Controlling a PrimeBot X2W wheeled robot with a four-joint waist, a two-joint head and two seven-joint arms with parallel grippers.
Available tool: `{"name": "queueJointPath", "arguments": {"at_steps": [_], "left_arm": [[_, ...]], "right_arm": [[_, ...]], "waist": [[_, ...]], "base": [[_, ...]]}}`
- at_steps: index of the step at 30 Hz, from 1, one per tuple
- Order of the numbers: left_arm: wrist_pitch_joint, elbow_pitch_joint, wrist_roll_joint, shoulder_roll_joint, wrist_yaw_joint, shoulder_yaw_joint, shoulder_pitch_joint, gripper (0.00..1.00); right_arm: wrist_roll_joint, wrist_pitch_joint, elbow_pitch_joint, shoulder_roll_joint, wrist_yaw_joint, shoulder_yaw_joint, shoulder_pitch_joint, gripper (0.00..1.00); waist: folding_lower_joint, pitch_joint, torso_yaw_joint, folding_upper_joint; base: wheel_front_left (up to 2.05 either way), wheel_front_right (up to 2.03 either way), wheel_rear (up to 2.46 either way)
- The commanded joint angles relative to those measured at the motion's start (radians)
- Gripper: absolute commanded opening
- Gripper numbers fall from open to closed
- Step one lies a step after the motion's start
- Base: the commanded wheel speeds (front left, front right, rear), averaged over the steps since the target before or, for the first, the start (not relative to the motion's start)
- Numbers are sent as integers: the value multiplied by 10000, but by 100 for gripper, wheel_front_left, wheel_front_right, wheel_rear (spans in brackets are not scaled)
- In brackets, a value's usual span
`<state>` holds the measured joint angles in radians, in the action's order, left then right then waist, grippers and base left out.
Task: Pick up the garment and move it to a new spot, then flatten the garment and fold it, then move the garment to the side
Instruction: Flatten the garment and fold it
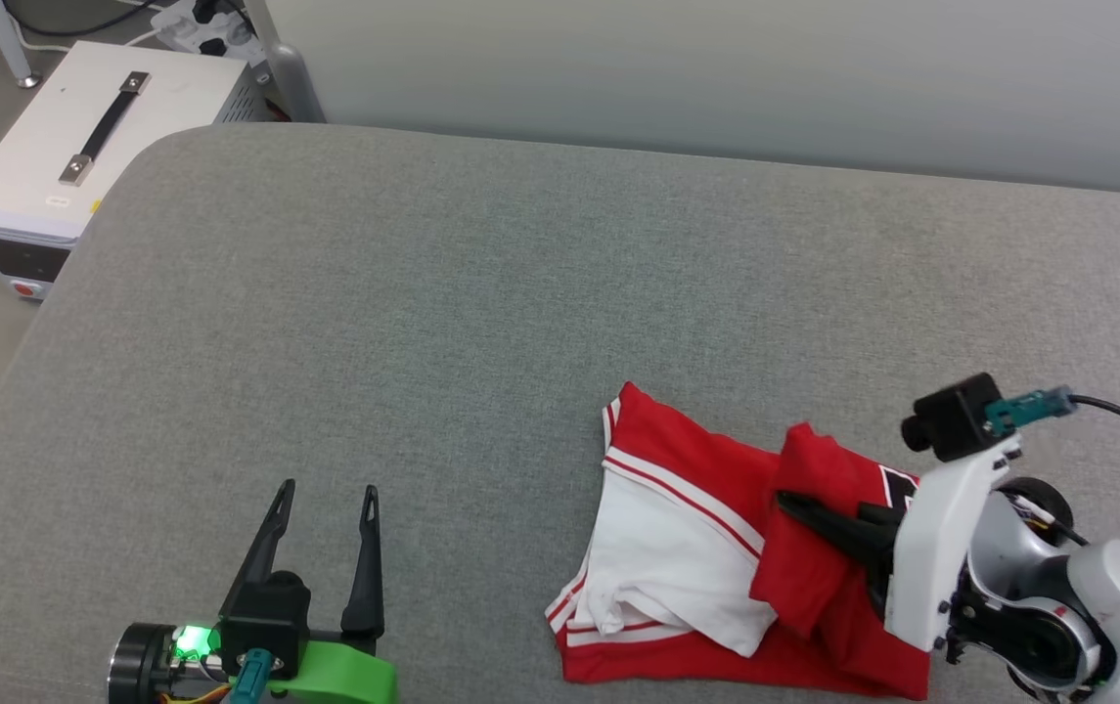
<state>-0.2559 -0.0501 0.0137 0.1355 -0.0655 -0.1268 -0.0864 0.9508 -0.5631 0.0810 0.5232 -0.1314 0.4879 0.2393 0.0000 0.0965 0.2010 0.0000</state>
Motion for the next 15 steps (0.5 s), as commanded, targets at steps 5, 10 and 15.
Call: {"name": "queueJointPath", "arguments": {"at_steps": [5, 10, 15], "left_arm": [[-59, 17, -95, -33, -33, -70, 328, 100], [-59, -6, -89, -64, -42, -132, 517, 100], [-59, -63, -94, -115, -50, -235, 701, 100]], "right_arm": [[-351, 35, -1092, -503, 7, 869, 1062, 0], [-527, 275, -2232, -1057, 7, 1574, 1963, 0], [-874, 498, -3521, -1458, 7, 2347, 2616, 0]], "waist": [[0, 283, 215, 0], [0, 516, 334, 0], [0, 672, 462, 0]], "base": [[0, 0, 0], [0, 0, 0], [0, 0, 0]]}}
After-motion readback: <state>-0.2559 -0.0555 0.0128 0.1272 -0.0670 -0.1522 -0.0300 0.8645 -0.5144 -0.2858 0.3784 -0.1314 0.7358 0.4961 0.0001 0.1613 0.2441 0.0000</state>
